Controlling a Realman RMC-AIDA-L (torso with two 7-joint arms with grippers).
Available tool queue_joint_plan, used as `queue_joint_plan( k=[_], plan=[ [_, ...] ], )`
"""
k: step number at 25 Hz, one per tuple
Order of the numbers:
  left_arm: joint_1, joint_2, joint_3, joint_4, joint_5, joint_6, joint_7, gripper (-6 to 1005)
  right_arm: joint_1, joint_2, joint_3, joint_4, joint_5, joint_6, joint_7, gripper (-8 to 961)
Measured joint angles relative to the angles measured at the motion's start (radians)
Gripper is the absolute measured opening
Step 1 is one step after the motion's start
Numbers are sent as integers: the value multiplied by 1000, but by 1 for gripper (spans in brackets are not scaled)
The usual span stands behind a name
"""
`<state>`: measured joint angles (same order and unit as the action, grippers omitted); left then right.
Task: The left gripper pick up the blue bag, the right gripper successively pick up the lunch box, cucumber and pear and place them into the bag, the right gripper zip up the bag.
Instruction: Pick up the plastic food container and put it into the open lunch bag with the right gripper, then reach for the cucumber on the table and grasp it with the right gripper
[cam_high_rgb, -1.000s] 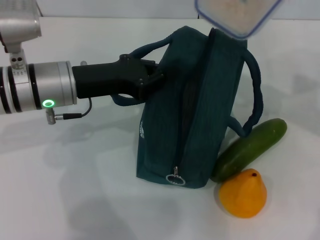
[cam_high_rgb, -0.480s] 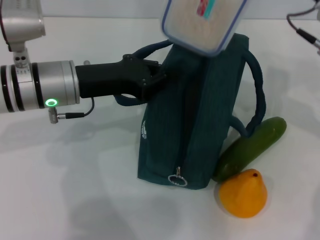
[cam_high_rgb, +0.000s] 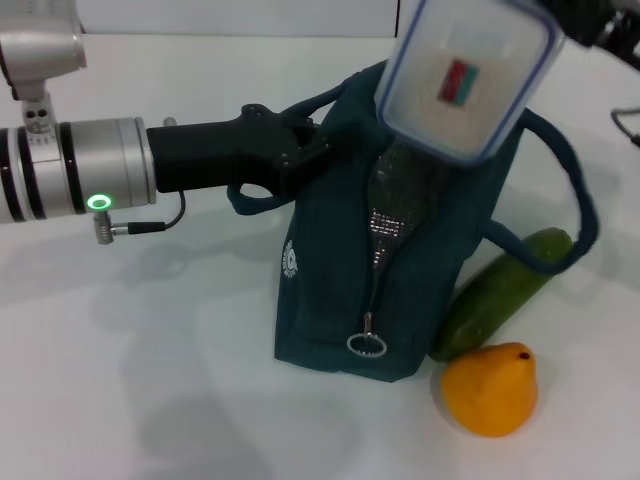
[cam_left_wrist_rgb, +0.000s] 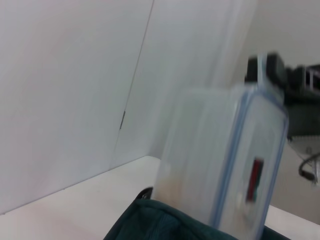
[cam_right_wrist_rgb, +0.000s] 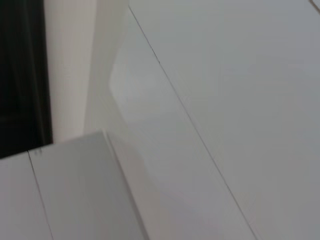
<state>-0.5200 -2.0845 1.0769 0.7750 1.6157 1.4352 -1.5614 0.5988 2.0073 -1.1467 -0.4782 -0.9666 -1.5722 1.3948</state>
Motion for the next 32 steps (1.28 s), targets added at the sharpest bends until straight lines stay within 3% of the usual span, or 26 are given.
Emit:
queue_joint_plan(
  k=[14, 23, 28, 32],
  plan=[
    [-5, -1, 1, -4, 1, -23, 0, 40, 4, 2, -6, -1, -168, 81, 2, 135],
    [-5, -3, 4, -4, -2, -26, 0, 40, 45, -3, -15, -9, -280, 84, 10, 171],
    [-5, -3, 6, -4, -1, -26, 0, 40, 28, -4, -13, -39, -279, 84, 16, 271],
    [0, -3, 4, -3, 1, -26, 0, 40, -44, -5, -7, -144, -275, 89, 40, 351]
  ],
)
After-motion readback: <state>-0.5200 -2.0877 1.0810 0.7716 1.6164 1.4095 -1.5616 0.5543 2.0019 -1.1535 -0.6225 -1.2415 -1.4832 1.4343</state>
